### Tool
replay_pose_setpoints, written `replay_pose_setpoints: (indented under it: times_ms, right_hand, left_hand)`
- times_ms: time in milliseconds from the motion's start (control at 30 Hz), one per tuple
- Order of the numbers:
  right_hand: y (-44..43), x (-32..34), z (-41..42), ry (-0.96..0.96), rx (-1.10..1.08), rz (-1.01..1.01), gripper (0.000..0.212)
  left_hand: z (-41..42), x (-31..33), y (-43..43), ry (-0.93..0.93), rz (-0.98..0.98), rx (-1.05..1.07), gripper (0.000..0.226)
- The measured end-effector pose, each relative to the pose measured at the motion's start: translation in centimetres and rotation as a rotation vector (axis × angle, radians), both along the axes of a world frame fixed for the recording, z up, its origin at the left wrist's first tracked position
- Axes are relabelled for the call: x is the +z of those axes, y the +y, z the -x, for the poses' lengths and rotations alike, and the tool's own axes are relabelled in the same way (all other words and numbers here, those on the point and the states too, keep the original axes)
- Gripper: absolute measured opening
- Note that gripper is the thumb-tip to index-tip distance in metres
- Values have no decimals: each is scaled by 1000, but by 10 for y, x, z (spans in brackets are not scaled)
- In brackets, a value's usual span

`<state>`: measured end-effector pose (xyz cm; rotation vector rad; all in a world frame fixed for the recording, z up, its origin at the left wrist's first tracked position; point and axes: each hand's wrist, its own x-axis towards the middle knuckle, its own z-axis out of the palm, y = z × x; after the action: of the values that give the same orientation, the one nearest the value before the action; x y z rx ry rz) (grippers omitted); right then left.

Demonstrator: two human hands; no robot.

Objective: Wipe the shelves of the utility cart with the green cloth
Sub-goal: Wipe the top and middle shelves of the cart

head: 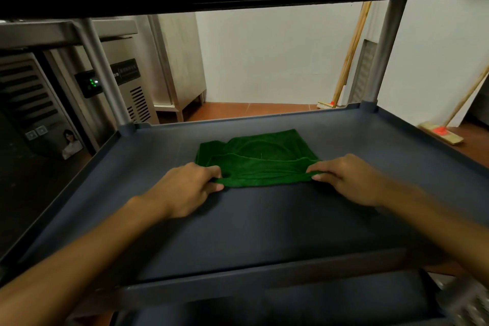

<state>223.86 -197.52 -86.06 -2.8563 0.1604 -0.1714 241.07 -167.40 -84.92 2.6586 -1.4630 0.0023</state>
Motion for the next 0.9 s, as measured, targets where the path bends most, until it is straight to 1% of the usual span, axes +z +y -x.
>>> replay_pose_setpoints:
  times_ms: [133,400,533,633,700,800,900]
  right_hand:
    - [8,-2,19,-33,17,-47,33]
    - [22,-3,46,-6,46,-169,32]
    - [31,-14,58,-87,48,-145,31]
    - [40,-26,63,-167,17,-142,30]
    - [41,-26,63,-189,-10,-171,29]
    - [37,-23,59,-182,-34,-207,27]
    - [35,-19,53,-181,-40,-206,25]
  left_hand:
    - [20,2,14,19,21,-5,18]
    - [44,1,31,95,43,15,16]
    - [63,-18,36,109,163,162,11]
    - [84,-34,39,139,235,258,22]
    - [84,-33,39,151,213,278,20]
    - [78,-22,35,95,119,271,19]
    - [73,-14,29,73,83,244,21]
